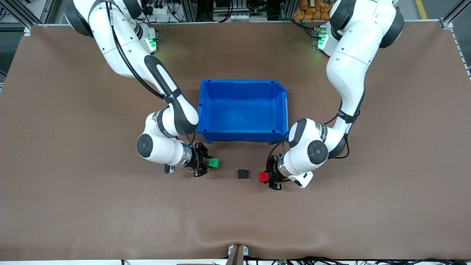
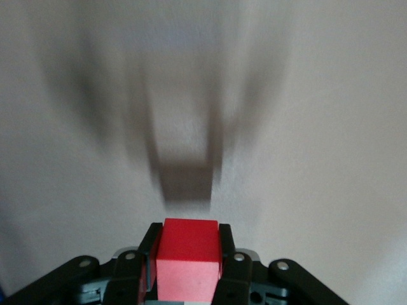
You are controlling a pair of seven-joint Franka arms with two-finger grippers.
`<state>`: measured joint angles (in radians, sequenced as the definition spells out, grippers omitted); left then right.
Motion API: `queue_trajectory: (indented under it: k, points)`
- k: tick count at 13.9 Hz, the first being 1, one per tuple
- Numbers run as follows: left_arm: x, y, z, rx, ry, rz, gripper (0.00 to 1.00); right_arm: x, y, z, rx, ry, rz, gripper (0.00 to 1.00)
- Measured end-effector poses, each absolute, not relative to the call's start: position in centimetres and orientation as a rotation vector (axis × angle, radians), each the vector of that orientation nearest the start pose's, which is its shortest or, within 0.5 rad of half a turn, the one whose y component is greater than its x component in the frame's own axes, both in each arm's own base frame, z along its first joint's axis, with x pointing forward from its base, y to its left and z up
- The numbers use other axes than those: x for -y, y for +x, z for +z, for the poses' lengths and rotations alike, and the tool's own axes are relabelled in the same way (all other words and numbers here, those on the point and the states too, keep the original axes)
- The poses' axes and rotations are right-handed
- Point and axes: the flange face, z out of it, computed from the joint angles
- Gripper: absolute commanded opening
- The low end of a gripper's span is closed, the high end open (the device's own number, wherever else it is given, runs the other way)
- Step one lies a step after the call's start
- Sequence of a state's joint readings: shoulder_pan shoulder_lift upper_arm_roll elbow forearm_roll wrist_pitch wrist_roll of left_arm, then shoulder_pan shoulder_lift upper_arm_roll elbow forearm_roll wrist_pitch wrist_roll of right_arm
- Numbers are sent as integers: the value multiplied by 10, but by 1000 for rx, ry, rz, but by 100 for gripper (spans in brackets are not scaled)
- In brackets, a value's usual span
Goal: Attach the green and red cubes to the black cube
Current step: 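Press the green cube and red cube against the black cube with both grippers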
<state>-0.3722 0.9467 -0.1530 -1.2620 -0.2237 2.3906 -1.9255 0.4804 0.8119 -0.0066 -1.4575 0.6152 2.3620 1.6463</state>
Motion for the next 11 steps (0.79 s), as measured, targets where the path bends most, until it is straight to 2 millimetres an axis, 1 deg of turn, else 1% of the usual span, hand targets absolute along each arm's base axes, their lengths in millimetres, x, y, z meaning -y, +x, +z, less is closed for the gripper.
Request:
queue_trajectory:
  k: [4, 6, 9, 11]
  points:
    - [373, 673, 189, -2060, 1970, -293, 0, -356, 644, 200, -2041, -1895, 443, 0]
    - [377, 670, 185, -2057, 1977, -295, 0, -364, 644, 198, -2058, -1869, 443, 0]
    - [379, 668, 178, -2060, 1985, -301, 0, -384, 647, 201, -2075, -1819, 444, 0]
    - [381, 667, 178, -2056, 1986, -301, 0, -396, 646, 197, -2073, -1811, 443, 0]
